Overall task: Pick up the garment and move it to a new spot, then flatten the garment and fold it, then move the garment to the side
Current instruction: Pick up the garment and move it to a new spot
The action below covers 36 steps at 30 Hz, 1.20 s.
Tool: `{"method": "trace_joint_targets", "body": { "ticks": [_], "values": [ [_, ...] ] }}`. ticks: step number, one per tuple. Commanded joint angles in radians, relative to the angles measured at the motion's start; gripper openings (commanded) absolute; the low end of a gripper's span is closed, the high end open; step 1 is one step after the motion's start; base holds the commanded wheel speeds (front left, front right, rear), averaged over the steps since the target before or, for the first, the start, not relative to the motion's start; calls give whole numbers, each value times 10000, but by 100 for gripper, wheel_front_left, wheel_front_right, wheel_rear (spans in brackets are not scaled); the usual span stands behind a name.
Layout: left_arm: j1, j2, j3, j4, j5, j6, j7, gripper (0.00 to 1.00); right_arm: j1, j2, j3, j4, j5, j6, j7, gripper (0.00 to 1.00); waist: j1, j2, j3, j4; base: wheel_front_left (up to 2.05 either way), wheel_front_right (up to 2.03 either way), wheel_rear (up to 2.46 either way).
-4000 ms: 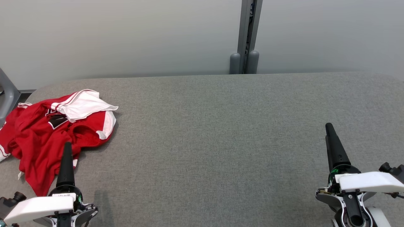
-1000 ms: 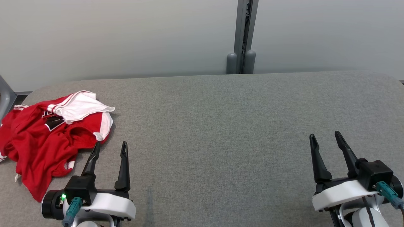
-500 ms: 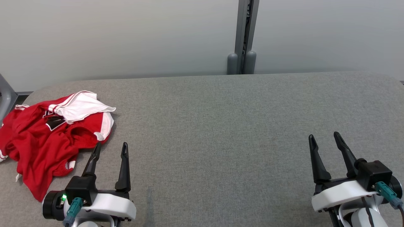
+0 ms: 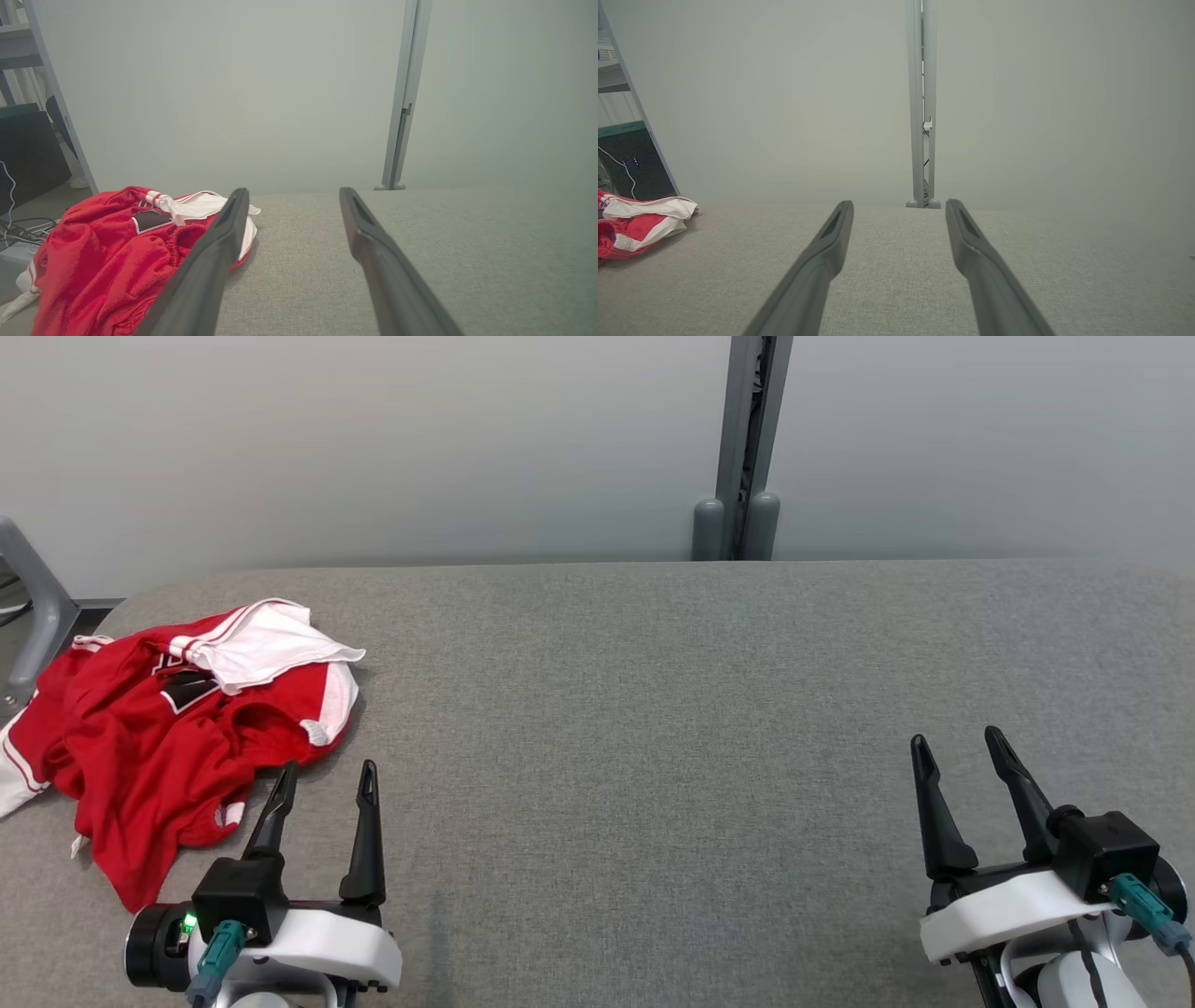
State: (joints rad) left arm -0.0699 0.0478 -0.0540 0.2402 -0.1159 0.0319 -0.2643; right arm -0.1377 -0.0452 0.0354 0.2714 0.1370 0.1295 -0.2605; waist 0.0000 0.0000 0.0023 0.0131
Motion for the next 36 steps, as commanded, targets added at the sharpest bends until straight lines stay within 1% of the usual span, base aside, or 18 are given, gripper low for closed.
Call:
{"method": "trace_joint_targets", "body": {
  "ticks": [1,10,36],
  "values": [
    [-152,47,33,24,-38,24,-16,100,9,-93,-22,-32,51,22,-60,100,0,0,-9,86,0,0,0],
    [-131,46,44,81,-82,74,-15,100,60,-92,106,17,144,22,-60,100,0,0,-52,634,0,0,0],
    [191,44,194,235,-167,142,-15,100,222,-92,658,282,606,23,-56,100,0,0,-269,3303,0,0,0]
  ]
}}
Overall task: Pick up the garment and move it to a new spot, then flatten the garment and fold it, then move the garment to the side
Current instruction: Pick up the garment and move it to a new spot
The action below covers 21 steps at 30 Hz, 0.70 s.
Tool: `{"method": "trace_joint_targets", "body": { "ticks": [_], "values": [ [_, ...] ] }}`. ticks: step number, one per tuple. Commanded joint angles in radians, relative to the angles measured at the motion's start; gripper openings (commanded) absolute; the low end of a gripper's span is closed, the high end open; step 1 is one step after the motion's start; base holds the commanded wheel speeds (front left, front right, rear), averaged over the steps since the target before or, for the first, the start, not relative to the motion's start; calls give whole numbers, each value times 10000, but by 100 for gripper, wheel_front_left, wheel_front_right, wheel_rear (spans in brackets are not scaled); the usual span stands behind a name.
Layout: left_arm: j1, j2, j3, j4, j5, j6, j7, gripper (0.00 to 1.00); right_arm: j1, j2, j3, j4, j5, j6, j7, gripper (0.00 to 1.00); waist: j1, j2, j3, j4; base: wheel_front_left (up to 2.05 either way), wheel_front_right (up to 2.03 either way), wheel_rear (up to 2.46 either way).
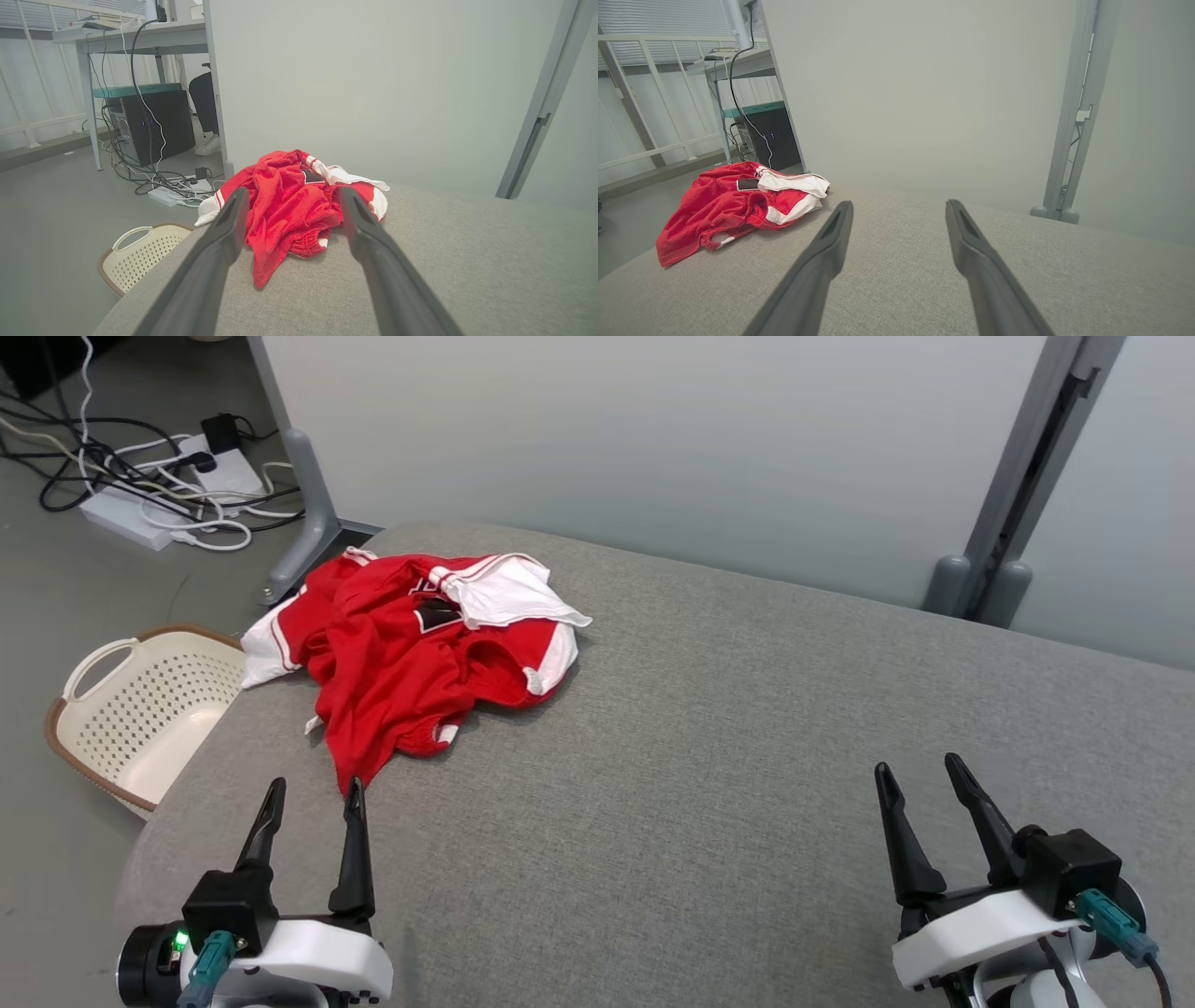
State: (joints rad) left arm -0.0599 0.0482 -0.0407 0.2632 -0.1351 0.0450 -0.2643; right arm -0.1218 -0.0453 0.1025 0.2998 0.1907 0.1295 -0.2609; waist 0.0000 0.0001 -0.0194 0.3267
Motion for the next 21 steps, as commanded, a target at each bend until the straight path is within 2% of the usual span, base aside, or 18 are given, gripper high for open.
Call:
{"method": "trace_joint_targets", "body": {
  "ticks": [1,16,21],
  "values": [
    [87,40,72,16,46,-9,-15,100,69,-89,-4,16,76,23,-50,100,0,-1,-72,241,0,0,0],
    [77,40,182,208,30,-112,-15,100,41,-92,173,114,207,23,-49,100,0,-1,-166,564,0,0,0],
    [-343,272,262,475,-46,-370,-15,100,-61,-92,226,72,260,23,-49,100,0,-1,-52,470,0,0,0]
  ]
}}
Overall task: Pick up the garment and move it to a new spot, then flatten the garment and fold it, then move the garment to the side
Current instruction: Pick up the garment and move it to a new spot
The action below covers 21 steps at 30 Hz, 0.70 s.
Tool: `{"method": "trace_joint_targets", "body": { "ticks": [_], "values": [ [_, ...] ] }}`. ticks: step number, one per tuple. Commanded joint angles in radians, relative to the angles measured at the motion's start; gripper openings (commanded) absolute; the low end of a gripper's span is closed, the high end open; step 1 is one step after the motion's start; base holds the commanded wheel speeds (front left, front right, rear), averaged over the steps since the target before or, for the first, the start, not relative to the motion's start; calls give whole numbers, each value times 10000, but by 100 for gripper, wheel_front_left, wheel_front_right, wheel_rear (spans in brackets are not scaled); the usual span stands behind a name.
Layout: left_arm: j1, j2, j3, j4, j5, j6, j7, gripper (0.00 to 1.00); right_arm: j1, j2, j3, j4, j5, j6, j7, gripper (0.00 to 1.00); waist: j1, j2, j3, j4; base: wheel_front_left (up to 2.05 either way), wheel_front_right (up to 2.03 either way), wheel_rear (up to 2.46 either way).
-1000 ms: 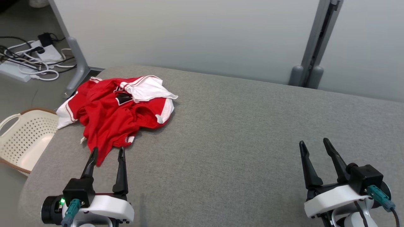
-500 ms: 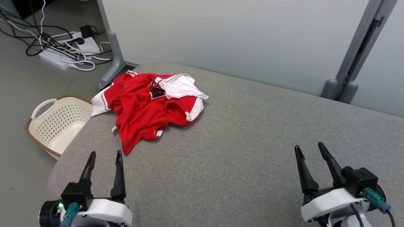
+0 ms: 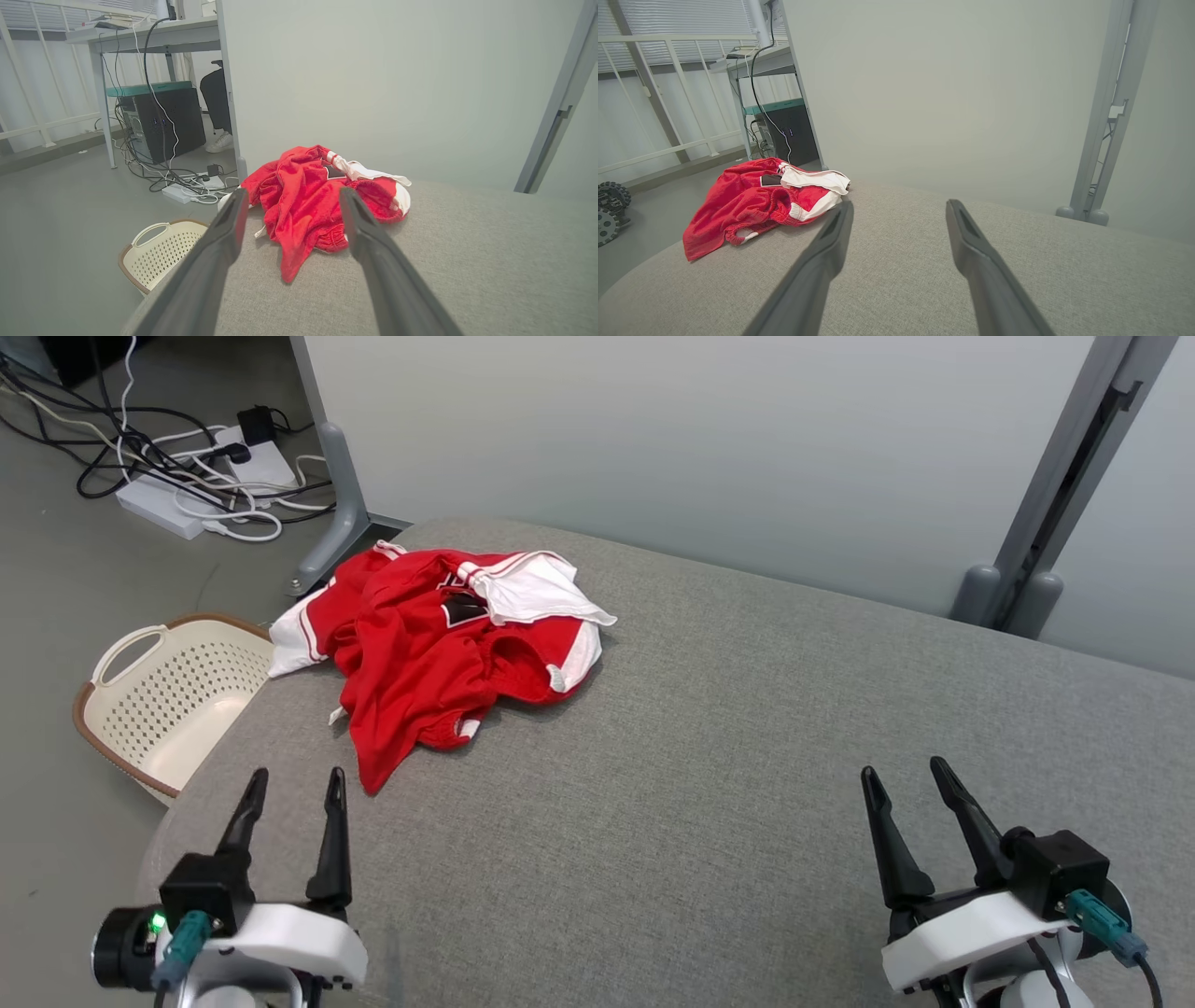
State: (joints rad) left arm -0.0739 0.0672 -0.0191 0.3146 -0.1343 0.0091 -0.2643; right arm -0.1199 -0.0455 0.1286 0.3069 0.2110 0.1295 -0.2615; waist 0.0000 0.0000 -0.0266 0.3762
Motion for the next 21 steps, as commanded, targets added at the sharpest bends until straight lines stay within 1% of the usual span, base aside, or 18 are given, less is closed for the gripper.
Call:
{"method": "trace_joint_targets", "body": {
  "ticks": [1,3,5,6,7,15,21],
  "values": [
    [-294,146,31,50,-60,-70,-15,100,-113,-90,-35,-3,66,23,-43,100,0,0,56,-61,0,0,0],
    [-535,305,68,213,-148,-196,89,100,-150,-90,-48,-9,67,23,-43,100,0,0,121,-160,0,0,0],
    [-908,433,143,322,-352,-447,291,100,-180,-90,-52,-16,59,23,-43,100,0,0,211,-282,0,0,0],
    [-1246,644,201,403,-504,-604,567,100,-257,-90,-48,-14,43,23,-43,100,0,0,284,-412,0,0,0],
    [-1425,757,199,471,-549,-670,777,100,-278,-90,-64,-18,40,23,-43,100,0,0,310,-471,0,0,0],
    [-3273,1867,287,1174,-814,-1025,2616,100,-605,-90,-20,-126,23,23,-43,100,0,0,678,-1175,0,0,0],
    [-4466,2745,589,2053,-1510,-1242,3802,100,-930,-90,134,-229,198,23,-43,100,0,0,1097,-2011,0,0,0]
  ]
}}
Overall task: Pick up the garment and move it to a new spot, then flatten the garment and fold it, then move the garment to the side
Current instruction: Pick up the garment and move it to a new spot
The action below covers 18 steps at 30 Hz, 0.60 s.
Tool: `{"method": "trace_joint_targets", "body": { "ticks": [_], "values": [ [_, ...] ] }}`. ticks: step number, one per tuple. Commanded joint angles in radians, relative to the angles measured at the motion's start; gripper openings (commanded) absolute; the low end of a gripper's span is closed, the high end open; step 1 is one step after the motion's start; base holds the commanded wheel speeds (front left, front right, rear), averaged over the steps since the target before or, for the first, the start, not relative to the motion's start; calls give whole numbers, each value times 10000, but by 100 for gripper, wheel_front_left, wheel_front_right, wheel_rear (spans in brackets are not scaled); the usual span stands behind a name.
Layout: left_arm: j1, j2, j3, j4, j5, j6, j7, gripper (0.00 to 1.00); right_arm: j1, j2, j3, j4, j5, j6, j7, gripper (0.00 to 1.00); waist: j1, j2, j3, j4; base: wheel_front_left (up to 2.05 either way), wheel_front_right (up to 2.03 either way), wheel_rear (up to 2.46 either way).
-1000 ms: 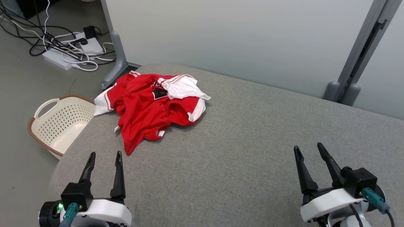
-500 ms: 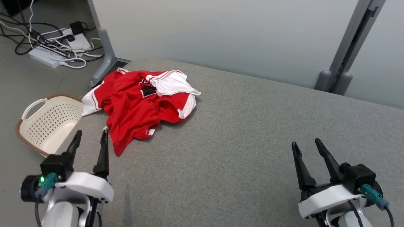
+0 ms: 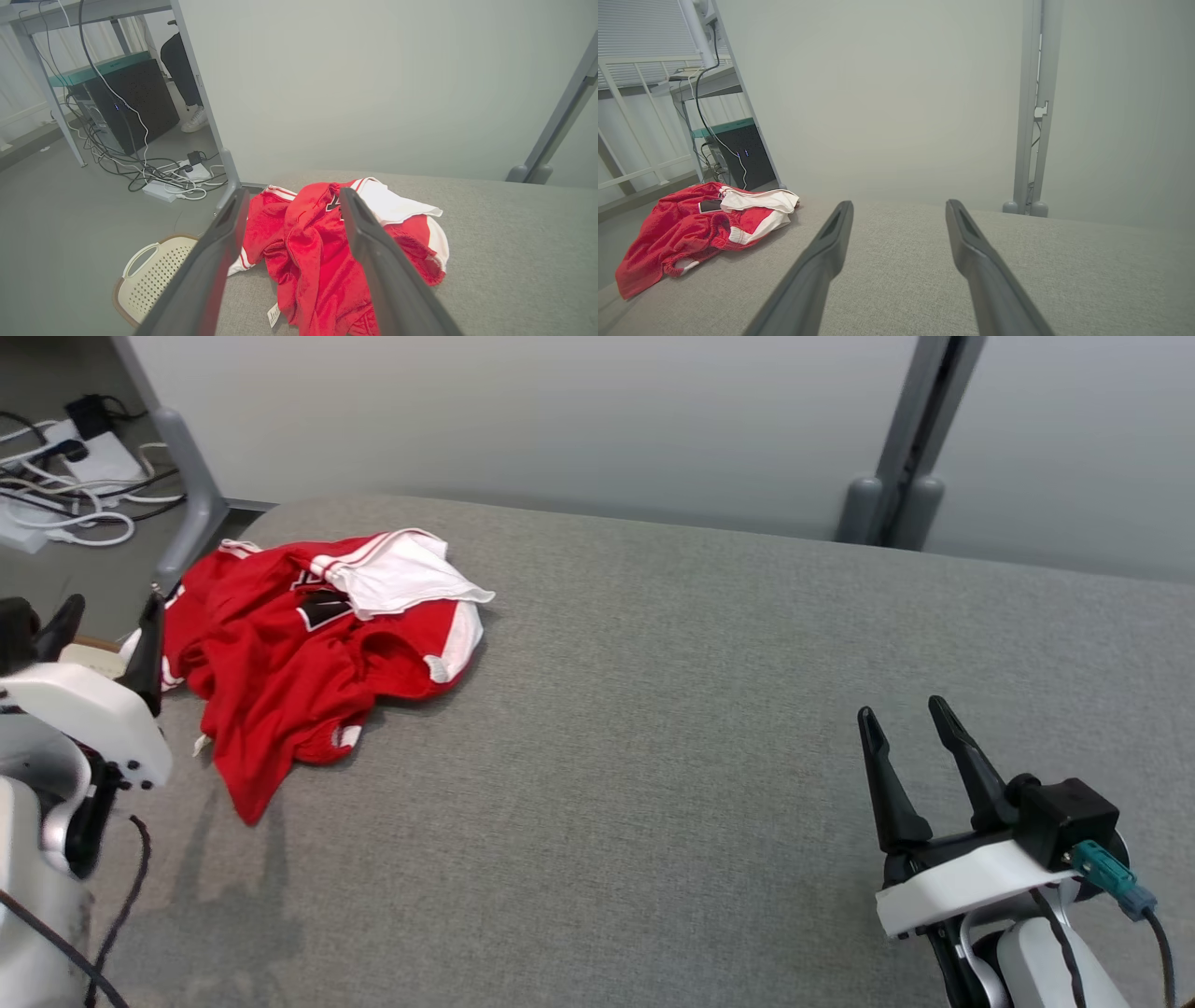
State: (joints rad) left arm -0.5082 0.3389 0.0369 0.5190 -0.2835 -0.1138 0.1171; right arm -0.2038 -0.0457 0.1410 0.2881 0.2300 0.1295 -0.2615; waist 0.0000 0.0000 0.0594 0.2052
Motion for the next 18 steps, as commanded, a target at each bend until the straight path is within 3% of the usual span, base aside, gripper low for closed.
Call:
{"method": "trace_joint_targets", "body": {
  "ticks": [1,9,18],
  "values": [
    [-334,195,74,193,-161,-56,211,100,-148,-85,0,-65,6,23,-43,100,0,0,315,-429,0,0,0],
    [-1710,1282,491,1505,-1441,-157,1665,100,-631,-85,9,-422,-106,23,-43,100,0,0,1156,-1480,0,0,0],
    [-2436,2260,161,2857,-2497,-165,2915,100,-952,-84,-67,-669,-157,23,-43,100,0,0,1966,-2389,0,0,0]
  ]
}}
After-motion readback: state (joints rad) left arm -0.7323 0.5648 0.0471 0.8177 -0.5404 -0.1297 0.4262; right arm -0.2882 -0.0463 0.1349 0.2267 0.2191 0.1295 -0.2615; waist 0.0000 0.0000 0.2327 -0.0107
